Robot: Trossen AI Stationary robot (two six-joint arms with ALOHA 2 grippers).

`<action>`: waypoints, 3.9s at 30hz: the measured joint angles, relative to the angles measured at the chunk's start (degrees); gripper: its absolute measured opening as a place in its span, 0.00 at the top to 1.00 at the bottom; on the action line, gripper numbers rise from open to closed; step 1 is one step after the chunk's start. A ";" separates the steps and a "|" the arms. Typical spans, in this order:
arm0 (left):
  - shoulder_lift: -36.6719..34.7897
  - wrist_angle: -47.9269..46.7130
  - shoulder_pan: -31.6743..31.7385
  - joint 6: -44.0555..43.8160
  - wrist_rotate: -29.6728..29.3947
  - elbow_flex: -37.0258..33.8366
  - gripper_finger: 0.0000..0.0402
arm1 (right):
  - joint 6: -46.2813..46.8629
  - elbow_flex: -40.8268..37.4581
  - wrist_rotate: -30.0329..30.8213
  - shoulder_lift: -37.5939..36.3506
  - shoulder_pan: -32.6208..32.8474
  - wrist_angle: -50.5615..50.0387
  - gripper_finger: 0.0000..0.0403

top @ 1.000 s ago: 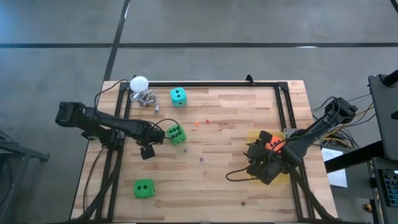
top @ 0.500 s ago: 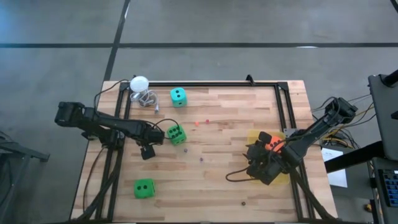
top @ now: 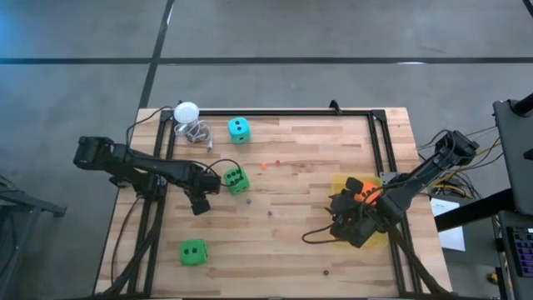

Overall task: Pick & Place Dice
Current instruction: Put the top small black dice into the yellow bin

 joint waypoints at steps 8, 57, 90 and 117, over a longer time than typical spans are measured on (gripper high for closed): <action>0.02 -0.18 0.02 -1.82 0.47 0.04 0.70 | 0.09 0.00 -0.03 0.00 0.00 0.24 0.56; -10.99 46.36 -3.16 2.06 18.01 5.22 0.89 | -26.49 0.02 18.50 -0.02 -0.02 18.10 0.56; -7.39 89.90 -4.04 -8.88 13.42 0.34 0.89 | -88.06 9.02 1.64 16.03 -13.27 78.00 0.47; -7.47 89.88 -4.03 -8.67 15.45 0.39 0.89 | -85.47 14.95 1.54 21.57 -15.35 74.95 0.48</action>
